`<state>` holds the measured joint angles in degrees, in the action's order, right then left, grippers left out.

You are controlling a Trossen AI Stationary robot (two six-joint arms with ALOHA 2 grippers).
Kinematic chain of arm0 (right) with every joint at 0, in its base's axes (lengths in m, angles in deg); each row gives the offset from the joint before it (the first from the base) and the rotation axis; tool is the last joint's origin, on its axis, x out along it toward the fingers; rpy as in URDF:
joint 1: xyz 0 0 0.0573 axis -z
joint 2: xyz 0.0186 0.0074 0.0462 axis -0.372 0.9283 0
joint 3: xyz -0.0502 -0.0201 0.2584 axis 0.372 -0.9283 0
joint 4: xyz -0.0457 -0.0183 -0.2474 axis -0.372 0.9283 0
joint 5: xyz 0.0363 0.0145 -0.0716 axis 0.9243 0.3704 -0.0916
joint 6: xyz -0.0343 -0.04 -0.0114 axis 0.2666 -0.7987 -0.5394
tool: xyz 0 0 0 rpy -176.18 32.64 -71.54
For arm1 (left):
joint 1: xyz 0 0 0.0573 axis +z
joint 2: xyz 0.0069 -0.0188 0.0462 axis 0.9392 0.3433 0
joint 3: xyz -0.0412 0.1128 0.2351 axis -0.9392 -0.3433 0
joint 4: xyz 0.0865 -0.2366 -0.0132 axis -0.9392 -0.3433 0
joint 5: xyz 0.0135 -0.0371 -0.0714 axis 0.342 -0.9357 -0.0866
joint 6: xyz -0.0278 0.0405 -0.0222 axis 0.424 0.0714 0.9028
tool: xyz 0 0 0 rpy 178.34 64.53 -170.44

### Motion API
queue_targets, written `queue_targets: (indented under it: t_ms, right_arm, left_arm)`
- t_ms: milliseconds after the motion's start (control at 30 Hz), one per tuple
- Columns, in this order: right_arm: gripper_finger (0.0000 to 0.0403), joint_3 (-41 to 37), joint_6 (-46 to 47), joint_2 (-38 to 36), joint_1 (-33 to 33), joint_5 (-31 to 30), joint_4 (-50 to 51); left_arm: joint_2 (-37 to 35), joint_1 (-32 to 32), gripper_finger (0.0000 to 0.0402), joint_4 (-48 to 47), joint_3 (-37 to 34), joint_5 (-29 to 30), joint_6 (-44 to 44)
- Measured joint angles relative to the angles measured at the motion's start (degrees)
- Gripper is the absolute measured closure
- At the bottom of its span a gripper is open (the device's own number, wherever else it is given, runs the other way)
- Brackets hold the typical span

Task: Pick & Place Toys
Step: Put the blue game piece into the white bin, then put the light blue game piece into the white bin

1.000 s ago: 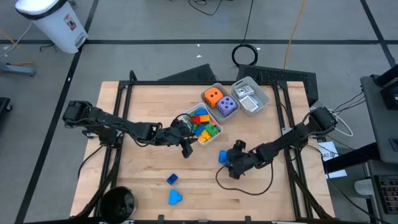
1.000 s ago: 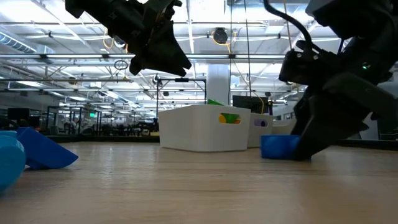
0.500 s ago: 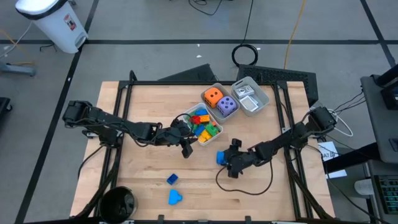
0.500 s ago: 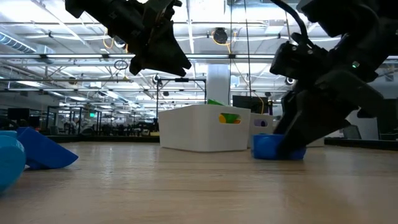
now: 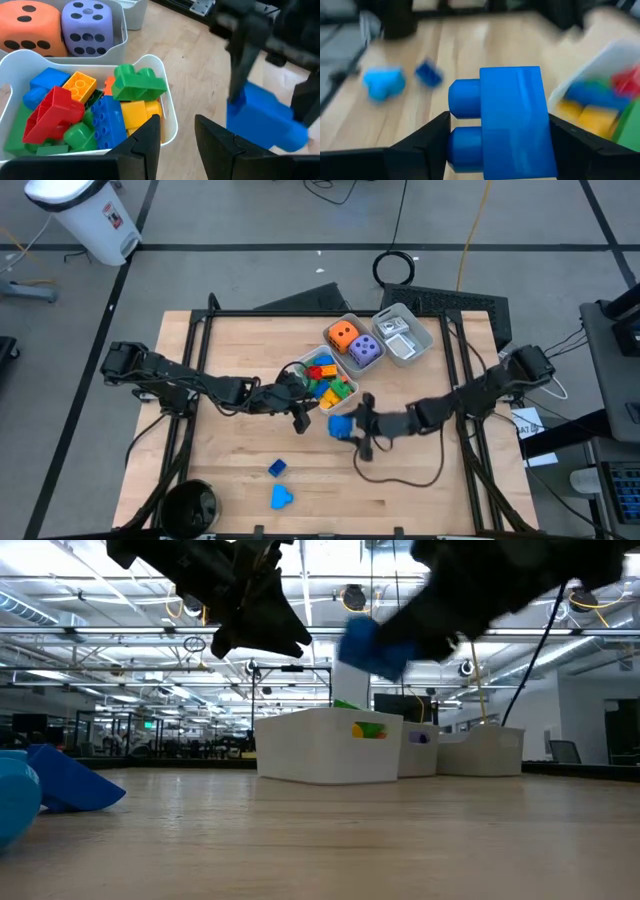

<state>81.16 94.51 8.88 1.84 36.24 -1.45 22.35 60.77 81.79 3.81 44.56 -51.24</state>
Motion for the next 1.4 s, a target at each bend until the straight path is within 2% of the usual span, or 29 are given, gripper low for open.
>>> queue_targets:
  t_ms: [167,367,467,533,700,833,1033,1133,1333,1400]
  right_arm:
    - [0.0168,0.6,-2.0,0.7,9.0,0.6,-2.6]
    - [0.0157,0.6,-4.8,5.3,20.7,10.2,-9.2]
    - [0.0154,0.6,-4.7,8.4,23.9,14.4,-14.4]
    - [0.0152,0.6,-4.8,10.2,24.8,15.0,-16.3]
    - [0.0146,0.6,-4.8,13.0,24.7,15.0,-16.6]
    - [0.0121,0.6,-4.9,12.6,23.5,15.0,-14.1]
    - [0.0070,0.6,-7.5,6.9,21.9,14.9,-6.9]
    - [0.0056,0.6,-7.3,3.2,20.9,14.8,-3.7]
    - [0.0059,0.6,-2.9,-3.8,16.9,15.0,4.1]
    - [0.0063,0.6,-1.7,-5.1,14.6,15.0,6.3]
  left_arm:
    - [0.0,0.0,0.0273,0.3,0.0,-0.5,0.0]
    - [0.0,0.0,0.0273,2.7,0.0,-1.7,-0.6]
    - [0.0,0.0,0.0273,2.6,0.0,-1.7,-1.4]
    - [0.0,0.0,0.0273,2.6,0.0,-1.7,-1.7]
    - [0.0,0.0,0.0273,2.2,0.0,-1.7,-1.7]
    - [0.0,0.0,0.0273,2.3,0.0,-1.7,-1.6]
    - [0.0,0.0,0.0273,2.2,0.0,-1.7,-1.6]
    - [0.0,0.0,0.0273,2.1,0.0,-1.8,-1.5]
    - [0.0,-0.6,0.0273,-0.9,0.0,-12.9,-0.9]
    - [0.1,-2.0,0.0273,-3.3,0.0,-14.8,0.4]
